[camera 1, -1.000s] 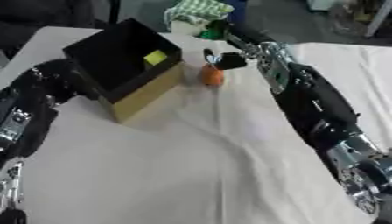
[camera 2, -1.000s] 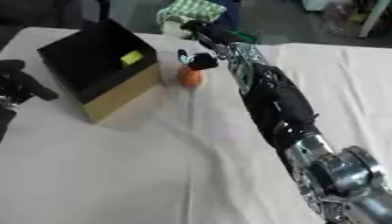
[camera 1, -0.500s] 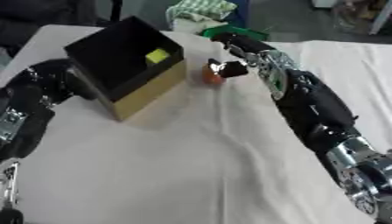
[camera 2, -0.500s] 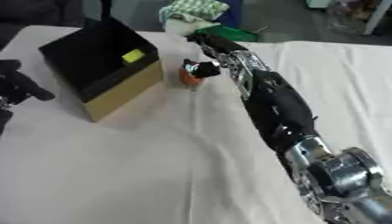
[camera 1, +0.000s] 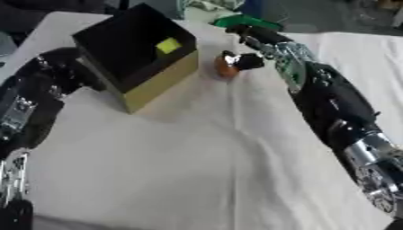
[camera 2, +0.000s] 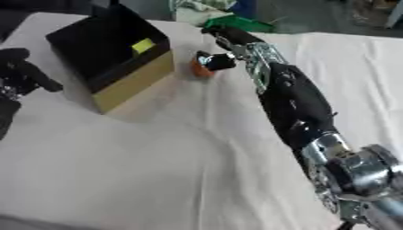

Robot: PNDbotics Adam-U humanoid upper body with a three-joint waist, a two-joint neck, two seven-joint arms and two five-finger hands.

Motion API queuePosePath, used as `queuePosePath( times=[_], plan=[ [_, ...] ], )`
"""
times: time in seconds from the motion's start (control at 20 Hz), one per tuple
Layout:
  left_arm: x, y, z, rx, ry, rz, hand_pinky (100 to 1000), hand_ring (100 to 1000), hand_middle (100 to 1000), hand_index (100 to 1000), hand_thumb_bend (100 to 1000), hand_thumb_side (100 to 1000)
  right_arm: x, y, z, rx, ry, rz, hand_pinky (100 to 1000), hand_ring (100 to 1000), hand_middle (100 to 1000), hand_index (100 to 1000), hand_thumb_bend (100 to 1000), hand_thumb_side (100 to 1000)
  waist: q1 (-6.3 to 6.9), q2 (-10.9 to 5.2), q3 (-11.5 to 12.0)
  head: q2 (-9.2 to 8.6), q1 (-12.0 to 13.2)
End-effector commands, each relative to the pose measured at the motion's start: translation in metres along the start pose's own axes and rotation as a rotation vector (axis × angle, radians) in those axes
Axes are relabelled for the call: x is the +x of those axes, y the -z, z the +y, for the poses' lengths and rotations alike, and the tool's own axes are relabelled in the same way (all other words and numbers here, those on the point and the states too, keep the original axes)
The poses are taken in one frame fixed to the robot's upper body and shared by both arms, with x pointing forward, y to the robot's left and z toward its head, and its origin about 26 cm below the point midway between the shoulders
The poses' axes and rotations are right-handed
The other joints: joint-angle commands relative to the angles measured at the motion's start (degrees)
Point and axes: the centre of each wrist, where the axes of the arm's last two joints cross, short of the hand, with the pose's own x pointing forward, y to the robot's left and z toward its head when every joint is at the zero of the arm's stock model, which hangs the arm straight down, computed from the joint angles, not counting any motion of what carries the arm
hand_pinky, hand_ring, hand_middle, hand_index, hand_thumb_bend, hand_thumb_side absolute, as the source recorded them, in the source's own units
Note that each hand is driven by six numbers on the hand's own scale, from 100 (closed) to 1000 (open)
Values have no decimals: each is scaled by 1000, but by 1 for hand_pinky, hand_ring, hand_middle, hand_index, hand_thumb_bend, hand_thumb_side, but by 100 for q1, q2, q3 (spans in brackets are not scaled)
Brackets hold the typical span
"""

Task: Pick up objects on the table and place them in the box.

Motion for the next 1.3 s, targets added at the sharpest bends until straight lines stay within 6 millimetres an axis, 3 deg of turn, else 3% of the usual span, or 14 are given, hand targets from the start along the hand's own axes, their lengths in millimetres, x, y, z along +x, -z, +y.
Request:
queuePosePath(
  times=[0.05, 0.5, 0.7, 0.85, 0.9, 0.95, 1.0, 1.1, 1.3],
  plan=[
    [9, 3, 6, -7, 31, -16, 701, 624, 600, 867, 100, 763, -7, -3, -18, -27, 0, 4, 940, 820, 940, 1000, 100, 726, 22, -77, -7, 68, 43],
    [9, 4, 7, -15, 33, -18, 701, 623, 597, 867, 100, 763, -7, -3, -9, 100, 12, -23, 943, 815, 919, 1000, 100, 815, 22, -58, 33, 38, -6],
    [9, 5, 7, -20, 33, -20, 701, 623, 596, 868, 100, 762, -5, -2, -4, 147, -3, -19, 932, 787, 877, 1000, 100, 774, 26, -54, 39, -9, -40],
    [9, 5, 7, -22, 33, -21, 702, 623, 596, 868, 100, 762, -2, -1, -3, 167, -22, -16, 919, 754, 836, 1000, 100, 650, 26, -54, 42, -36, -47],
    [9, 5, 7, -23, 33, -21, 701, 623, 596, 868, 100, 762, -1, 0, -3, 163, -31, -15, 907, 734, 779, 1000, 100, 528, 25, -56, 44, -43, -49],
    [9, 5, 7, -23, 33, -22, 701, 622, 595, 868, 100, 762, 0, 0, -3, 154, -41, -14, 903, 731, 760, 1000, 100, 483, 24, -57, 47, -50, -52],
    [9, 5, 6, -23, 33, -22, 701, 622, 595, 868, 100, 761, 1, 0, -4, 137, -51, -14, 890, 712, 667, 1000, 100, 312, 23, -59, 47, -58, -52],
    [9, 5, 6, -21, 33, -23, 701, 621, 595, 868, 100, 761, 4, 1, -6, 87, -66, -19, 874, 673, 552, 1000, 100, 185, 20, -63, 41, -74, -52],
    [10, 5, 6, -20, 32, -22, 700, 621, 594, 868, 100, 759, 9, 2, -9, -39, -77, -46, 830, 582, 346, 940, 100, 168, 12, -79, 36, -92, -56]
  ],
)
